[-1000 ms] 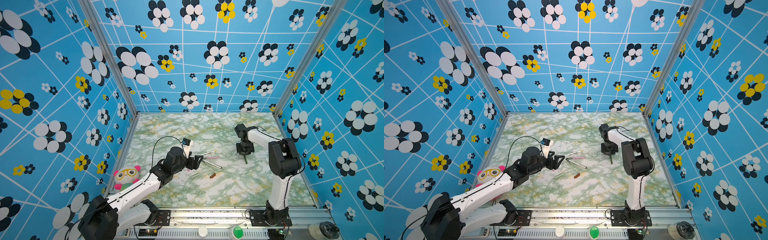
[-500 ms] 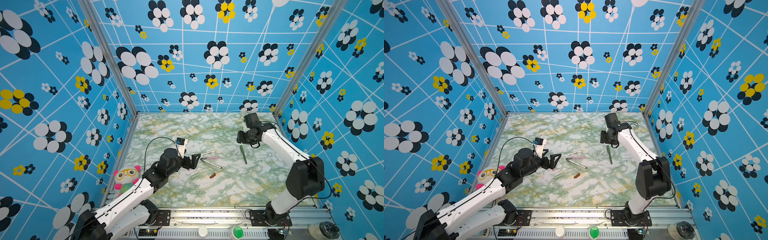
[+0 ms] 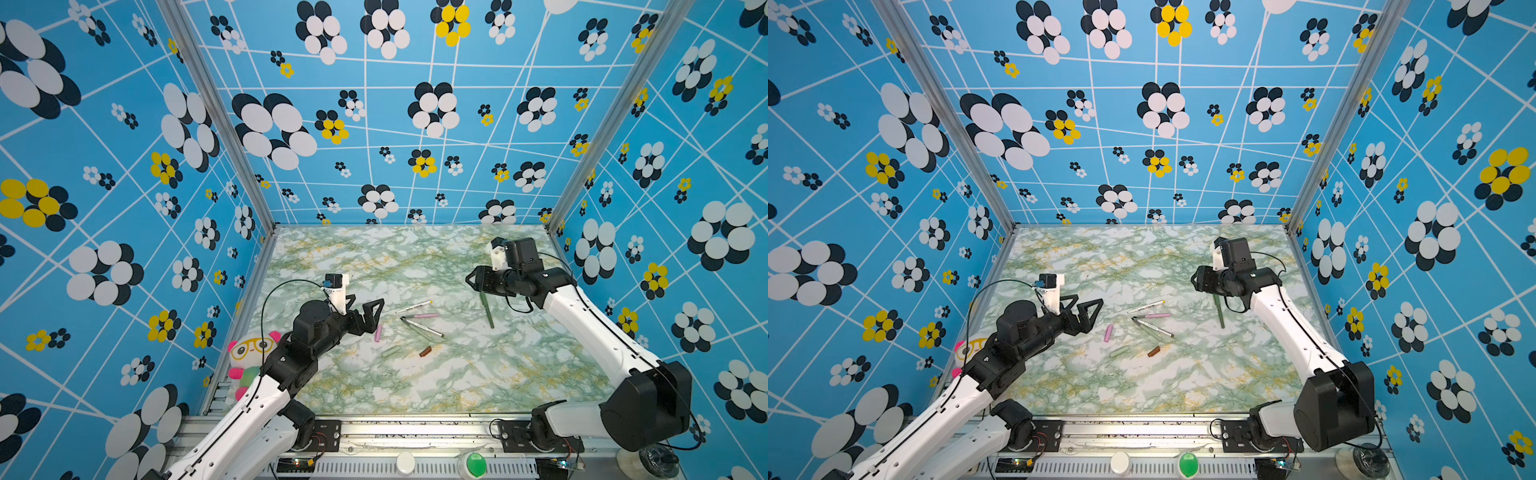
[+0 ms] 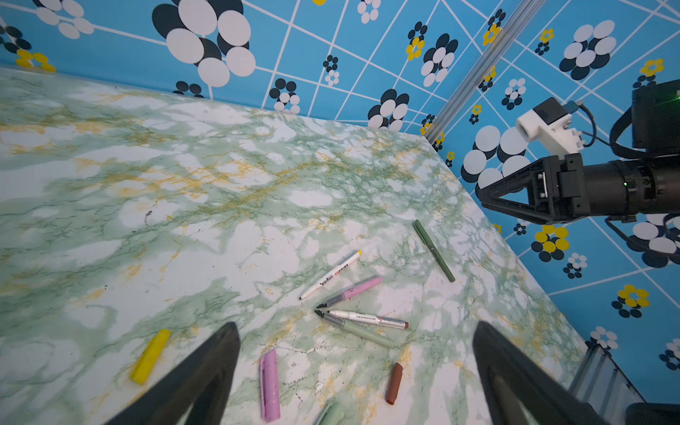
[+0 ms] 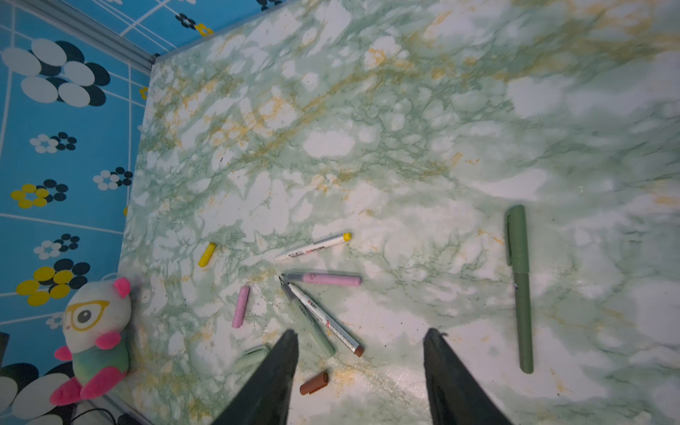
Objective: Insert pens into pen caps
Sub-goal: Pick up a pen at the center of the table.
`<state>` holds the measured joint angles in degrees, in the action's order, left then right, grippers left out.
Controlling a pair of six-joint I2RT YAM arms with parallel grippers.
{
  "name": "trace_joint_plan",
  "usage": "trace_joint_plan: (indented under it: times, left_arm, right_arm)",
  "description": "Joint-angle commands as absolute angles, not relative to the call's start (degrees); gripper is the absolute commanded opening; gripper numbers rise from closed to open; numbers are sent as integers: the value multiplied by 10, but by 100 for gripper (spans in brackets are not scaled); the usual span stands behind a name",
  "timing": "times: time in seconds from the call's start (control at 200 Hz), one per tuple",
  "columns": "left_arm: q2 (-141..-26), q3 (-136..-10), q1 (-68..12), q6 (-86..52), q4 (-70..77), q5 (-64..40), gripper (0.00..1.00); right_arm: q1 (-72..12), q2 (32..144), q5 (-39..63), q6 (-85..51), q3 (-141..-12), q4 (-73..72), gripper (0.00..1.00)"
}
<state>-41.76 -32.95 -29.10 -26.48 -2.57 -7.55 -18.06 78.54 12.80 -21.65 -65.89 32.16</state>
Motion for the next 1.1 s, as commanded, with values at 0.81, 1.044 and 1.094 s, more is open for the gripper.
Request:
trace_joint_plan:
  times: [0.81,1.044,1.094]
  left_arm:
    - [-480,-323,-241,-398,-148,-100,98]
    - [-487,-320,-232,-400,-139,-114,98]
    - [-486,-318,-231,-400,-138,-114,98]
  right_arm:
    - [-415,1049,-8,-42,-743,417,38]
    - [-418,1090,-22,-37,-761,425,33]
    - [-418,1094,-24,-37,-763,425,33]
